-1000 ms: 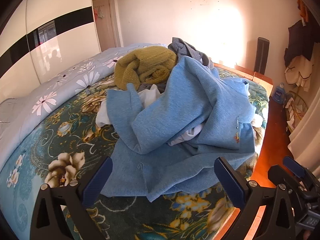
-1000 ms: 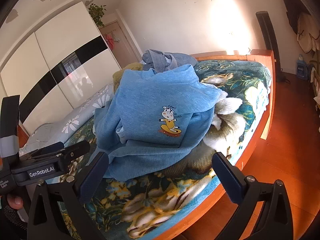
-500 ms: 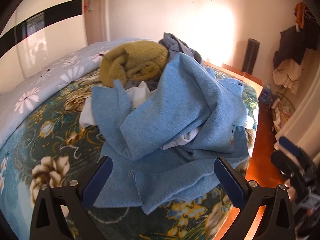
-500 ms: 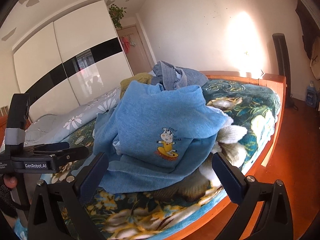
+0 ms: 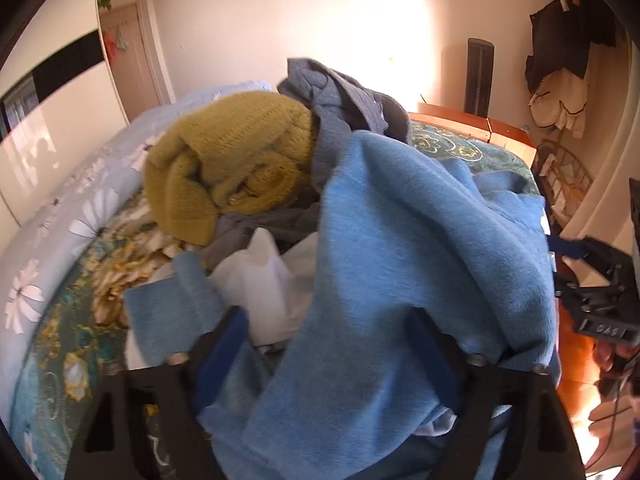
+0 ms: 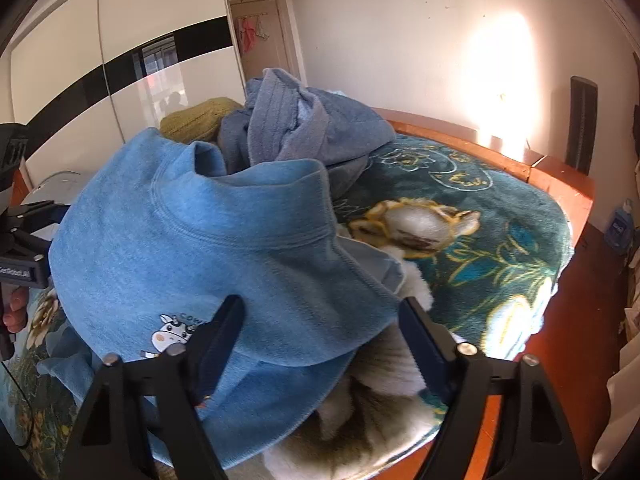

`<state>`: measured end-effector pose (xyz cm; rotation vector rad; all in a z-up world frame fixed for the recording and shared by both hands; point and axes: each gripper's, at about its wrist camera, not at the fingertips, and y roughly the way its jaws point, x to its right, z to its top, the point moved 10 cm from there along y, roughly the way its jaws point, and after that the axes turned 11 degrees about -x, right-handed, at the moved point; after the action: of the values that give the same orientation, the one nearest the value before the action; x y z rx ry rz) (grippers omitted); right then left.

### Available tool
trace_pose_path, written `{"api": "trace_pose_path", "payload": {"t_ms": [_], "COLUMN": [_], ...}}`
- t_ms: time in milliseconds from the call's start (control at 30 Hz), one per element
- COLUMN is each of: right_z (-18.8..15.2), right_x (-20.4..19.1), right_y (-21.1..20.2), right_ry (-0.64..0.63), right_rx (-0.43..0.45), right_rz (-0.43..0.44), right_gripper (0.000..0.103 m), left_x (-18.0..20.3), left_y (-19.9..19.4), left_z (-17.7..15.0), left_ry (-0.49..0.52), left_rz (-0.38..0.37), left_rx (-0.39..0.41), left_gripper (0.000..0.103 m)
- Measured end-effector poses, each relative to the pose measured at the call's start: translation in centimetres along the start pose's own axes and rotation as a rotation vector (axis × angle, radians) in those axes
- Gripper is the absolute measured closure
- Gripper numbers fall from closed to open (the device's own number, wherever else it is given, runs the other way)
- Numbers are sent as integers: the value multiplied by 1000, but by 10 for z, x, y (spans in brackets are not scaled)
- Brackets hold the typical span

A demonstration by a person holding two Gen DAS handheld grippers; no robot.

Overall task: Fold clothes
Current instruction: 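Grasp the sweatshirt collar with the left gripper while the right gripper grasps the hem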

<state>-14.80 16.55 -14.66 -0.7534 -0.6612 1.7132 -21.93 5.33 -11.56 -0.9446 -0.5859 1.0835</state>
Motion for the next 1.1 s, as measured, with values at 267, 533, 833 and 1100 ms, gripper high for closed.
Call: {"api": "trace_pose_path", "payload": {"t_ms": [267,533,833,1100], "right_z": [10,48,105,149], "right_x": [-19,-42,-119,-204], "right_y": [-16,-89,-190,-284], "right_ry": [18,-7,-100,-188], "right_rx": [20,138,311,441], "right_rz": [-9,-9,34,66], "right_gripper": [95,96,96,96], "left_x": [4,-9,-46,-96], "left_y": [-27,-100,-243,-379], "left_z": [-1,4,3,-35], "left_ry": [-33,-69,-128,-215], "left_rz": [-20,12,106,227], "left_rx": [54,157,330,473], "left_gripper": [98,99,99,99]}}
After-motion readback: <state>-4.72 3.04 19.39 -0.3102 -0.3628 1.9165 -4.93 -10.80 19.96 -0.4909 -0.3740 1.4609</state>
